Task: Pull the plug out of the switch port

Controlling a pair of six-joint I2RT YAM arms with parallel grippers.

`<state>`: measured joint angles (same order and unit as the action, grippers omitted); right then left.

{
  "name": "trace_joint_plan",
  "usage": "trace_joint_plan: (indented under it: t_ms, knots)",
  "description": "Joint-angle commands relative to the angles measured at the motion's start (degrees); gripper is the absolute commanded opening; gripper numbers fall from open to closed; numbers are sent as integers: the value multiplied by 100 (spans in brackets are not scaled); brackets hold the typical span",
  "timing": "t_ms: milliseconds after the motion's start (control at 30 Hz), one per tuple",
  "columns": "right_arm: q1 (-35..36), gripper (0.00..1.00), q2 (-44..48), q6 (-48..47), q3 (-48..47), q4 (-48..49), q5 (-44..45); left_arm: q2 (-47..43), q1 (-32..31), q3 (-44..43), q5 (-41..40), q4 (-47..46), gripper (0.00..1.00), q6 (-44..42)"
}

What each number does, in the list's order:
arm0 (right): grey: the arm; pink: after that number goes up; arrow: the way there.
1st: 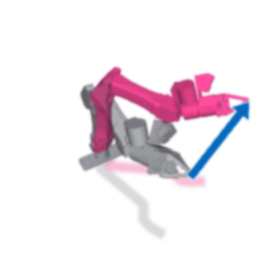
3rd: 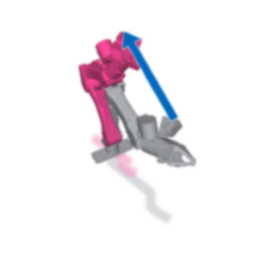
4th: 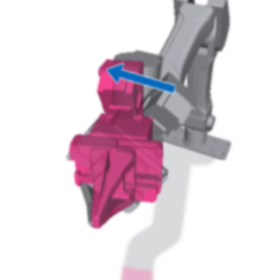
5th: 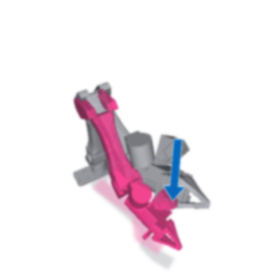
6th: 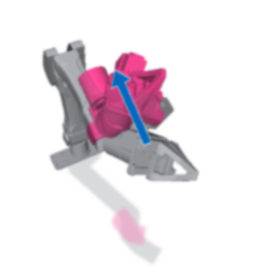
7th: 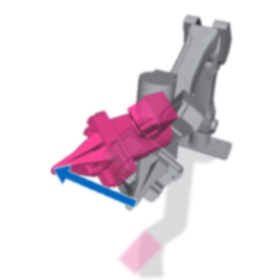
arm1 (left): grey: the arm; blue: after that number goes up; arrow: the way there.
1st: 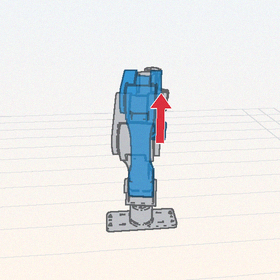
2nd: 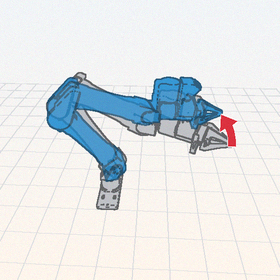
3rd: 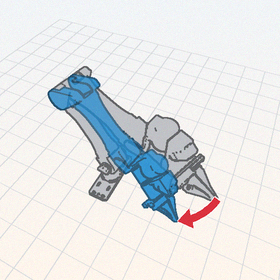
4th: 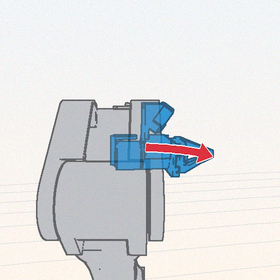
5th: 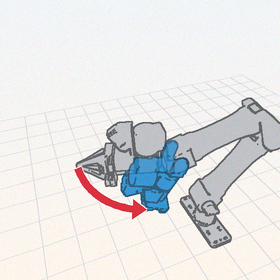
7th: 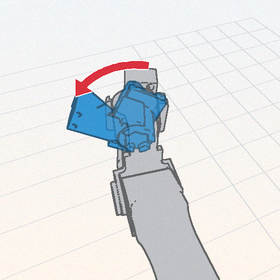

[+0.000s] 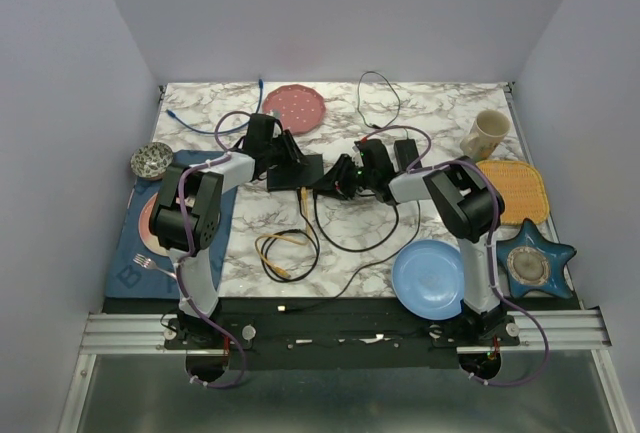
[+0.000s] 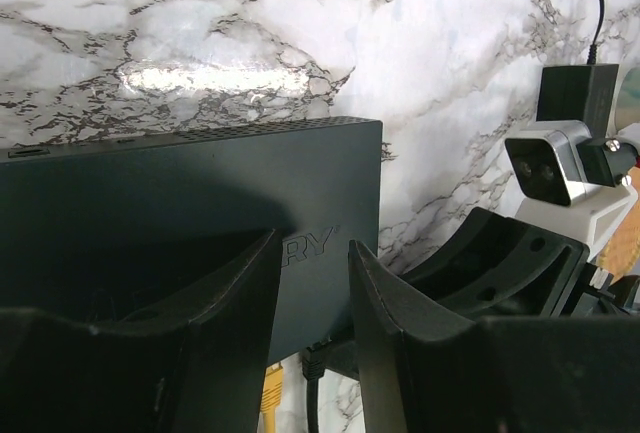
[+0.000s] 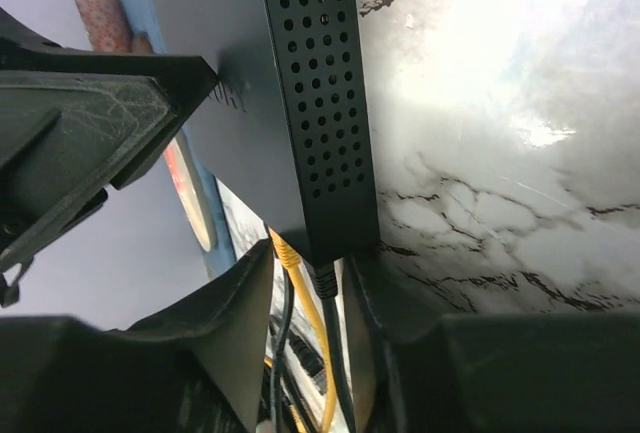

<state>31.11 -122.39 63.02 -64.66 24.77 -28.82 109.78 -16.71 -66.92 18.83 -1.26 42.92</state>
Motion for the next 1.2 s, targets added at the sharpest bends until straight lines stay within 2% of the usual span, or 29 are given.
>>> trace_joint_plan:
  t_ms: [0,100,233,400,500,667,833,1167]
  knots:
    - [105,44,-215,245,-20,317,8,17,10,205,103,345,48,-29]
    - [158,44,-84,333,120,431,34,-61,27,196,130,310,48,-20]
    - [167,44,180,325,401,476,148,-334,238,74,-256,451,48,-99]
    - [176,44,215,395,542,449,140,-483,563,-137,-1178,1127,50,-108]
    - [185,44,207,412,604,493,166,-554,660,-24,-1451,1303,50,-99]
    - [185,44,128,474,525,484,175,-378,660,213,-1190,1427,49,-65]
    - [167,44,189,430,542,458,254,-229,546,591,-539,1102,46,111]
    - [88,44,523,176,972,361,351,-526,159,1153,-511,759,45,331]
